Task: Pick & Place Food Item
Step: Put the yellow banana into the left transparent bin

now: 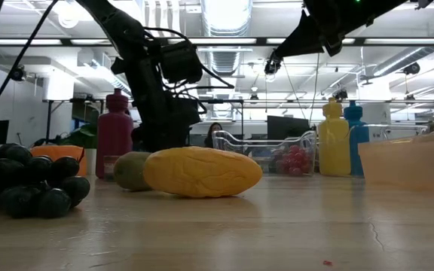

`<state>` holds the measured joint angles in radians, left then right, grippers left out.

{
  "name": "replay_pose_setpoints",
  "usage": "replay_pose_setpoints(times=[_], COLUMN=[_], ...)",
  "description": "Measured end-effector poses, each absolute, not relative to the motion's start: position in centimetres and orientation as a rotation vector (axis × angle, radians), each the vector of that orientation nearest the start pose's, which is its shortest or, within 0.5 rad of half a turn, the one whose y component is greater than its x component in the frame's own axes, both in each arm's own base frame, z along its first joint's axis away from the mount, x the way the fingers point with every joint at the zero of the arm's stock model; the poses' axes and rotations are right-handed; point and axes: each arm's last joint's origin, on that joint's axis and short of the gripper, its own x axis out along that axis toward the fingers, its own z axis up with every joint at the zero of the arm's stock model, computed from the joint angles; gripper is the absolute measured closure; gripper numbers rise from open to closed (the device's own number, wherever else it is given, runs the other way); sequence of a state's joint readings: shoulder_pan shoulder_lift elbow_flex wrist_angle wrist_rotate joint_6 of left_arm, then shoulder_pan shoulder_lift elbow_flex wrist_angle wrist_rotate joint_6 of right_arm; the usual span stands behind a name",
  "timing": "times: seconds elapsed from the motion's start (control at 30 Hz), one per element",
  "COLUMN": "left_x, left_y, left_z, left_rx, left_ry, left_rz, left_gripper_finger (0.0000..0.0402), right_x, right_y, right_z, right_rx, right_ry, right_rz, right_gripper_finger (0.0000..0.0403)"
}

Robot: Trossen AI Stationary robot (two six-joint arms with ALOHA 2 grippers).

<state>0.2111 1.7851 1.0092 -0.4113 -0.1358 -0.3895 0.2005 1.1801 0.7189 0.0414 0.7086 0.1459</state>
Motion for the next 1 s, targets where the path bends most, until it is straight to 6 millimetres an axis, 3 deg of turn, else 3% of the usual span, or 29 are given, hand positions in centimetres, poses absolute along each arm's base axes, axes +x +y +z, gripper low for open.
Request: replay_pose_setpoints(times=[0.57,1.0], left_x=[32.08,32.25], left_y=[7.34,7.38], left_z=[14.33,14.65], left_rx=[-0.371,-0.352], left_ry=[1.116,1.091], left_rz=[0.552,0.536], left_gripper_finger=[0.0288,0.0321], right_x=[24.64,24.66], right_y=[3.08,3.09], right_z=[25.6,25.67], right_rx=[-0.044,-0.036], right_ry=[0.341,0.337], right_rz=[-0.526,-0.528], right_gripper_finger=[0.0374,0.0374])
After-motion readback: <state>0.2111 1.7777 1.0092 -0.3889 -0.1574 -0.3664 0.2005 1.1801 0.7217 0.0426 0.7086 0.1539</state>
